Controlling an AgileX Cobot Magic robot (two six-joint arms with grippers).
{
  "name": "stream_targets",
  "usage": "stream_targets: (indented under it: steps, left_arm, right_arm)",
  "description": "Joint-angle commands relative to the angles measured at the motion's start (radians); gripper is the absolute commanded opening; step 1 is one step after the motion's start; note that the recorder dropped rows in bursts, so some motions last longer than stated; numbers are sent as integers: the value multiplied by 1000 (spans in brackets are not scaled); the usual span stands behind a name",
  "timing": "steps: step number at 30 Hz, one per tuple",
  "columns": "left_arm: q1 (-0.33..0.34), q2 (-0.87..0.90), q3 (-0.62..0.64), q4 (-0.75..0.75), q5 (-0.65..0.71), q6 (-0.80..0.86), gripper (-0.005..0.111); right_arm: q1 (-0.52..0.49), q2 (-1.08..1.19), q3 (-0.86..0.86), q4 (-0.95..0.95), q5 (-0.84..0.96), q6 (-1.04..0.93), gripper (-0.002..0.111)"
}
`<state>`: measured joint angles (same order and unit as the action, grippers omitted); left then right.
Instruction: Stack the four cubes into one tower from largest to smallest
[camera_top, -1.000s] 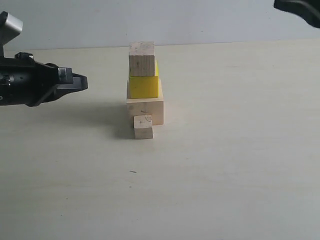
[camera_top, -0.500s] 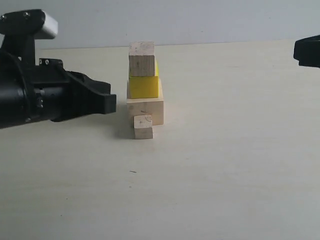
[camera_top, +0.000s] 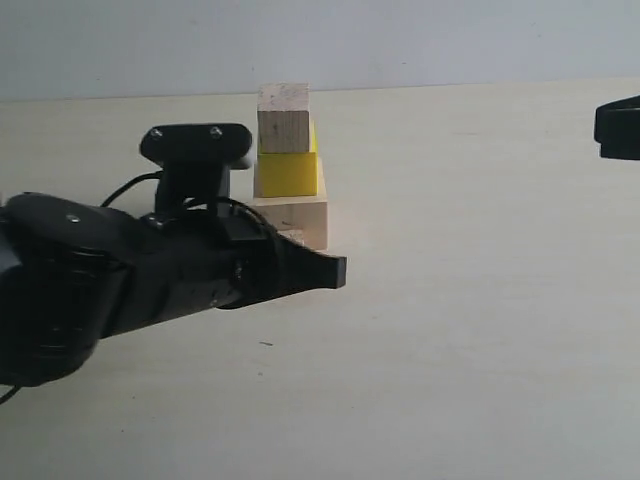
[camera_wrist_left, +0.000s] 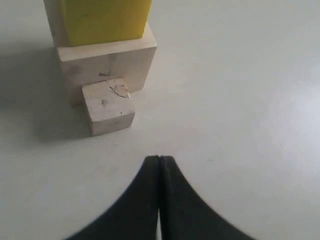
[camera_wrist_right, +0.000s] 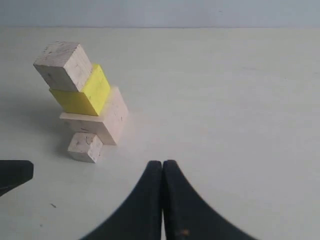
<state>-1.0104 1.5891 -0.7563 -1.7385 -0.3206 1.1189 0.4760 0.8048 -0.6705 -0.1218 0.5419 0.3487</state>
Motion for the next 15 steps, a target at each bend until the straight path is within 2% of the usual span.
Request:
stream_targets:
  steps: [1,5,7,9,15]
  left_arm:
    - [-6,91,-46,-6,-8,-20,0]
    - [-6,129,-48,-6,3,-21,2]
    - [-6,136,-48,-6,11,-21,9]
    - [-4,136,-48,-6,11,-21,21]
    - [26,156,-48,-6,11,-59,66]
  right_arm:
    - [1,-5,4,-10,55,-7,0]
    - [1,-5,4,-9,85,-7,0]
    - [1,-5,4,-2,85,-5,0]
    - [1,-5,4,17,79,-5,0]
    - [1,-5,4,17,79,-7,0]
